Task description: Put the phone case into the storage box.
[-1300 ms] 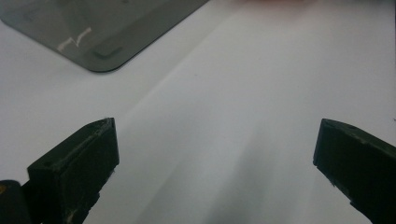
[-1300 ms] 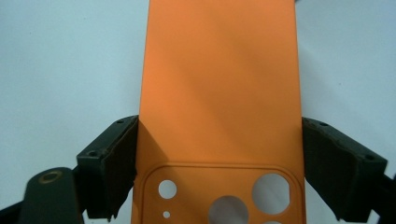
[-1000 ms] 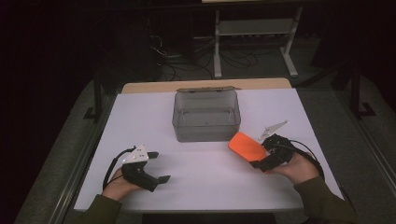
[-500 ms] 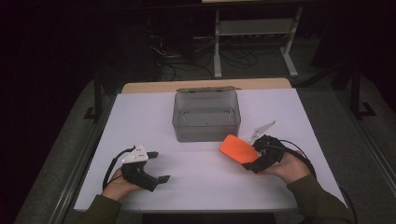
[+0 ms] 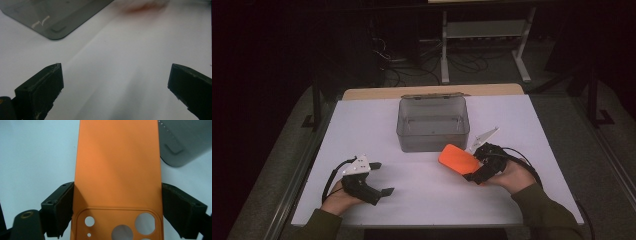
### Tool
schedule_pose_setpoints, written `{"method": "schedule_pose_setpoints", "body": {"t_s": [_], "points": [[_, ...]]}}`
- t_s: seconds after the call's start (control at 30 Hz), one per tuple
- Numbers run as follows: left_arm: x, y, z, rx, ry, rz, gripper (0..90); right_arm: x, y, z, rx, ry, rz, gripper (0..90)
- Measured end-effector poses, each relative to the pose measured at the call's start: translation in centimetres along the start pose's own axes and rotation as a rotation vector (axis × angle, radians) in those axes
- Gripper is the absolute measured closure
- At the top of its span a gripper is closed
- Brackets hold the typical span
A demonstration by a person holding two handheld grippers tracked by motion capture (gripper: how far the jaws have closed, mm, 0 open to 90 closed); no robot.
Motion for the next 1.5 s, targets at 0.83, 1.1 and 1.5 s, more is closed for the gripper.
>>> {"method": "schedule_pose_setpoints", "body": {"t_s": [0.83,1.1,1.5], "points": [[0.1,-0.1,0.0,-0.005,-0.001,-0.004,0.0,1.7,1.7,-4.1,0.028,-0.106,-0.012,15.5],[0.2,-0.1,0.1,-0.002,-0.003,-0.006,0.0,2.4,2.1,-5.0,0.028,-0.126,-0.013,15.5],[0.0,0.1,-0.2,0.001,0.02,-0.013,0.0,2.3,2.2,-4.9,0.035,-0.133,-0.011,15.5]]}}
Point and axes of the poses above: each handheld gripper's, and its own axes: y roughly forward along the jaws, z roughly out of its underside, x roughly to its left, the point moved 10 cm from there along y, roughly forward along the jaws, and after that the axes turned 14 degrees about x, right-handed, at the moved point
